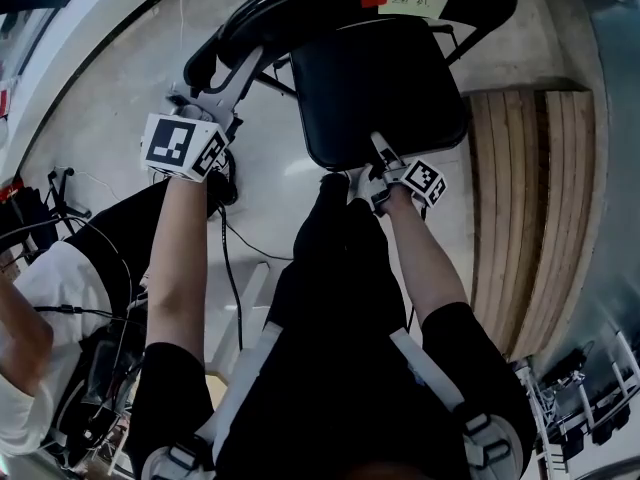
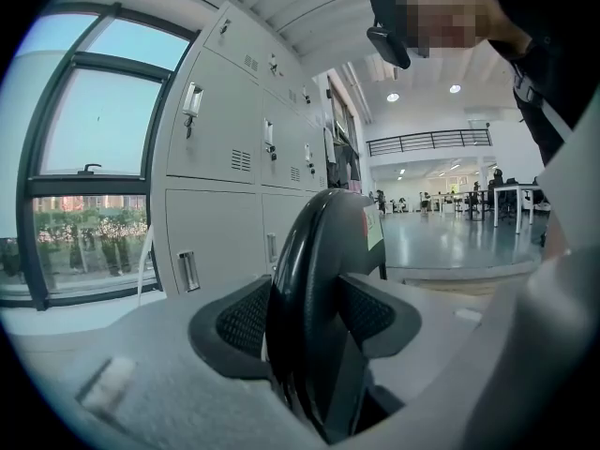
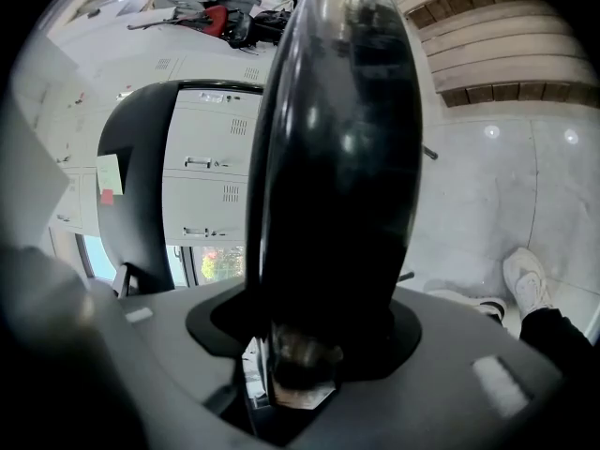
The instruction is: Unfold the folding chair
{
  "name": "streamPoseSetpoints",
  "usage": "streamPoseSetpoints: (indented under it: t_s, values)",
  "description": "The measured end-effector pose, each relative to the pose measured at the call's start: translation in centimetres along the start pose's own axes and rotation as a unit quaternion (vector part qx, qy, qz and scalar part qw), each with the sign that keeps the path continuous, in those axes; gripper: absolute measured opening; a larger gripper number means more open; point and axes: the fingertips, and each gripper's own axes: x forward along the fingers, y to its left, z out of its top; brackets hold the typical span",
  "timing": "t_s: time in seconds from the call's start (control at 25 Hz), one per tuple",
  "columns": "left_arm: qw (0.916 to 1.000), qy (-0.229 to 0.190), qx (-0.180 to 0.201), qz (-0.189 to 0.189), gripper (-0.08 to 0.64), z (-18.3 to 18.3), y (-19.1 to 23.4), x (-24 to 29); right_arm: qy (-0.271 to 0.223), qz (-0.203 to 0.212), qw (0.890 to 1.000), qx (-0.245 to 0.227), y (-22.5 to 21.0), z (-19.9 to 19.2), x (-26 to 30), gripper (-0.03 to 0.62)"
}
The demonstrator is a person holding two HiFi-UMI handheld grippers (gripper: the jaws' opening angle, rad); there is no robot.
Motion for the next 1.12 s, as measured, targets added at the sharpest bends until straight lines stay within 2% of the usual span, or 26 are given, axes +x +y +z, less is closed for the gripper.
streamPoseSetpoints:
  t_s: [0.16, 0.28, 0.48, 0.52, 0.64, 0.8, 0.88, 1.0, 1.12]
  values:
    - [1.0, -0.005, -0.001, 0.007, 0.23, 0.0, 0.1, -0.1, 0.0, 0.007, 1.0, -0.004, 0.2, -0.2, 0.1, 0.242]
    - [1.0, -0.008, 0.0, 0.004, 0.23, -0.1, 0.2, -0.1, 0.01, -0.006, 1.0, -0.026, 0.2, -0.4, -0.5, 0.278]
    - [0.9999, -0.007, -0.006, 0.011, 0.232, -0.3, 0.4, -0.1, 0.065, -0.062, 0.991, -0.097, -0.1, -1.8, -4.1, 0.297]
    - [0.9999, -0.006, -0.007, 0.011, 0.232, -0.3, 0.4, 0.0, 0.069, -0.075, 0.987, -0.125, 0.0, -1.7, -5.2, 0.262]
    - [0.9998, -0.006, -0.008, 0.014, 0.233, -0.4, 0.4, 0.0, 0.065, -0.102, 0.968, -0.219, 1.9, -0.8, -8.3, 0.175]
    - [0.9999, -0.004, -0.005, 0.014, 0.233, -0.4, 0.3, -0.2, 0.051, -0.092, 0.947, -0.305, 7.2, 0.8, -8.9, 0.139]
    - [0.9999, -0.005, -0.003, 0.012, 0.233, -0.4, 0.2, -0.2, 0.055, -0.093, 0.928, -0.357, 9.7, 1.3, -7.5, 0.133]
    - [0.9999, -0.009, -0.002, 0.011, 0.233, -0.4, 0.1, -0.2, 0.081, -0.115, 0.893, -0.428, 10.6, 1.0, -4.2, 0.124]
    - [0.9998, -0.016, -0.002, 0.006, 0.232, -0.1, 0.0, -0.2, 0.109, -0.155, 0.872, -0.451, 8.8, 0.0, -2.0, 0.12]
